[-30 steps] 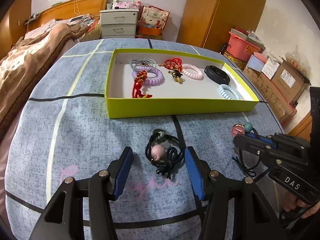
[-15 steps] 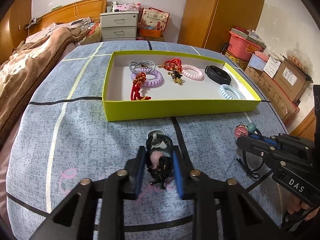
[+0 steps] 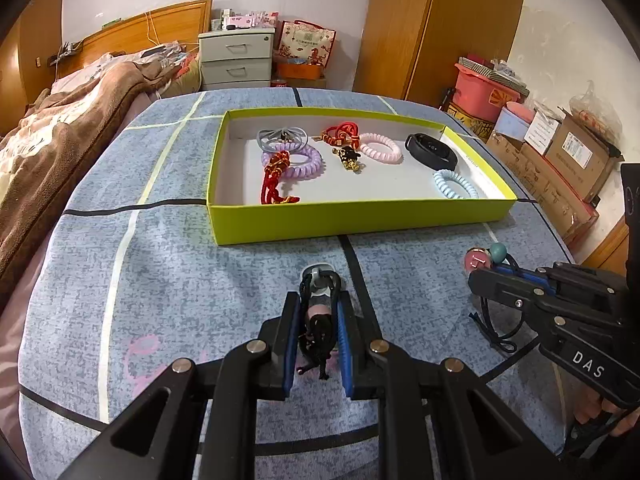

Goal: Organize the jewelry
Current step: 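Carry both black hair ties into the tray and open both tools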

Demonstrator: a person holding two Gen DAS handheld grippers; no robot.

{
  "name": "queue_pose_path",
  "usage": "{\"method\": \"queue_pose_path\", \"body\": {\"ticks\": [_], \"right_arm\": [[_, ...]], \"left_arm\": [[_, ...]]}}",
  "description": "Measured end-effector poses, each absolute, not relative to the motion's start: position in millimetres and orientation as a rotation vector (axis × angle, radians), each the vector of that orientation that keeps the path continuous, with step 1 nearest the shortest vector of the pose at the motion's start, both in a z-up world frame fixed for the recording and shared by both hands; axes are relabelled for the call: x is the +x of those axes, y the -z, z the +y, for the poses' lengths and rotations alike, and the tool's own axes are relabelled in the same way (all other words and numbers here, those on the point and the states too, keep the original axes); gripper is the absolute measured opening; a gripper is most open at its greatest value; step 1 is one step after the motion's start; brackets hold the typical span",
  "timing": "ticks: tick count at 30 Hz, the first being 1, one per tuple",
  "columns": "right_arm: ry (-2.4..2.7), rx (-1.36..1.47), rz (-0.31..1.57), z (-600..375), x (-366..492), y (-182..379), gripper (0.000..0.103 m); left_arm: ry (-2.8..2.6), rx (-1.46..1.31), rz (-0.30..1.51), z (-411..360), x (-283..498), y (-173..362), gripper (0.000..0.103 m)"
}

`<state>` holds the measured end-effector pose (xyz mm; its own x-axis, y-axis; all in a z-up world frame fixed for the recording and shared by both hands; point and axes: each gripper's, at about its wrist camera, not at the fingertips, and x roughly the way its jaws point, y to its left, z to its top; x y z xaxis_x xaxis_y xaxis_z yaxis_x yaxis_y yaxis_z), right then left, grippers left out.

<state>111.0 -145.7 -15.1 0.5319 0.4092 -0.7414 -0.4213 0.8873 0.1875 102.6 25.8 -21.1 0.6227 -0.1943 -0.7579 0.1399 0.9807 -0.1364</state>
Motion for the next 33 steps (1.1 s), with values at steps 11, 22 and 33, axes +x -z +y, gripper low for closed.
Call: {"method": "queue_pose_path", "body": {"ticks": [11, 22, 33], "right_arm": [[-0.500, -0.002, 0.846, -150.9, 108.8, 3.2, 0.007], [-0.491, -0.016, 0.774, -155.5, 118.5, -26.6, 0.007], [-0.444, 0.021, 0.781, -169.9, 171.9, -33.9, 0.007]], "left_arm": [[0.206, -0.057, 0.825, 23.9, 99.0, 0.8, 0.018], [0.226, -0.073, 0.747, 25.8, 104.4, -30.6, 0.018], [0.249, -0.087, 0.747, 22.4, 144.6, -38.5, 0.018]]}}
